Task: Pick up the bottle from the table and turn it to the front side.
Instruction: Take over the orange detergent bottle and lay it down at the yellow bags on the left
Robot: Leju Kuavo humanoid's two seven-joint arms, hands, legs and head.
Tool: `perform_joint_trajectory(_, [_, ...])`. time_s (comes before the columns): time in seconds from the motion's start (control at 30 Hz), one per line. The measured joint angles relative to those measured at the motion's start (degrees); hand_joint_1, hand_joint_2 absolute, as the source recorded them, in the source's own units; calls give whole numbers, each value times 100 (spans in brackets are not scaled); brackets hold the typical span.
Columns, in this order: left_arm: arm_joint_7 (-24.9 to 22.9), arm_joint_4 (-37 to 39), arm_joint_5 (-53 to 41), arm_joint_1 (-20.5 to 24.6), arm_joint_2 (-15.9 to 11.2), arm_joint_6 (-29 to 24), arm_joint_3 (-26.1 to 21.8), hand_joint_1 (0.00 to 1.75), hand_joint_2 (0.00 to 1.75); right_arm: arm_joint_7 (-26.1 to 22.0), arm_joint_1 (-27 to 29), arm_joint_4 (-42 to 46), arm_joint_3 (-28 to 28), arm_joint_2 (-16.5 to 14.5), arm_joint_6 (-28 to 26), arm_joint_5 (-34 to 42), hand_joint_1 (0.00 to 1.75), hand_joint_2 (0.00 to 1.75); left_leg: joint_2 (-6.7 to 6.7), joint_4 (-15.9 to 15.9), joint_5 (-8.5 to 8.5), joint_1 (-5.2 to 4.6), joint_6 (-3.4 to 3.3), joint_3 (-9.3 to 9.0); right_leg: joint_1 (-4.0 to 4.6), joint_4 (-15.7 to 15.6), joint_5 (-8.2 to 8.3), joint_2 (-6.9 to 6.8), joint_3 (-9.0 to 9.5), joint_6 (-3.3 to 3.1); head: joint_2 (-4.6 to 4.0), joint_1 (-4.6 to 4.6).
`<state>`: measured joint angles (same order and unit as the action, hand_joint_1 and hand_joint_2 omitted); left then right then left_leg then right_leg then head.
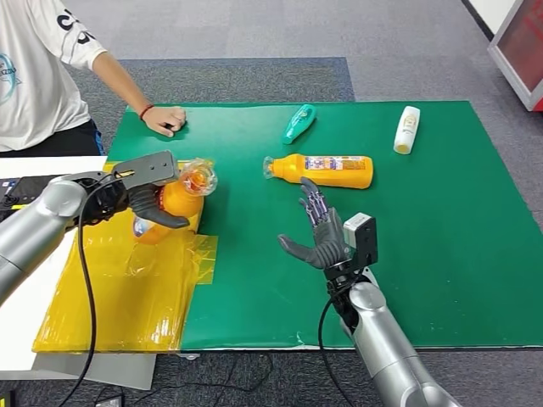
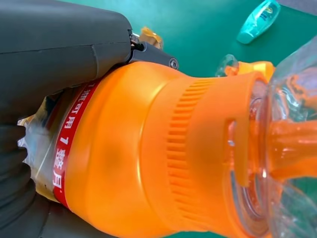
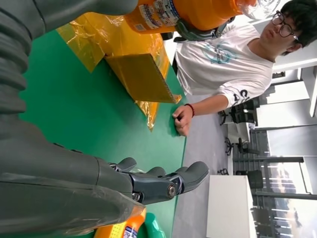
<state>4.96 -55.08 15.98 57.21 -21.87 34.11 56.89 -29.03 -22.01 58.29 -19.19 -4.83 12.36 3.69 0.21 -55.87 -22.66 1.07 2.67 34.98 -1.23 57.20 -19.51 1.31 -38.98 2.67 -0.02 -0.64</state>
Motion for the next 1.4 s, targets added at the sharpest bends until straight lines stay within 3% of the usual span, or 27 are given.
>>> perform_joint_trajectory(0.33, [-131, 56, 94, -237, 175, 242, -459, 175, 175, 17, -34, -68, -105, -27, 43, 4, 0, 175, 0, 0, 1, 0, -1, 2, 0, 0, 0, 0, -3, 0, 0, 1])
perform_joint_trajectory(0.7, [-289, 430, -79, -214, 237, 581, -444, 175, 175, 83, -116, -113, -251, -66, 99, 13, 0, 175, 0, 0, 4, 0, -2, 5, 0, 0, 1, 0, -6, 0, 0, 0])
perform_joint_trajectory(1.03, [-274, 1077, -819, 77, 332, 686, 72, 175, 175, 130, -127, -120, -372, -90, 153, 39, 0, 175, 0, 0, 5, 0, -1, 5, 1, 0, 2, 0, -8, 0, 0, 1])
perform_joint_trajectory(1.4, [-219, 1327, -938, 187, 426, 636, 459, 175, 175, 133, -131, -135, -407, -134, 155, 51, 0, 175, 0, 0, 6, 0, -1, 9, 0, 0, 2, 0, -11, 0, 0, 1])
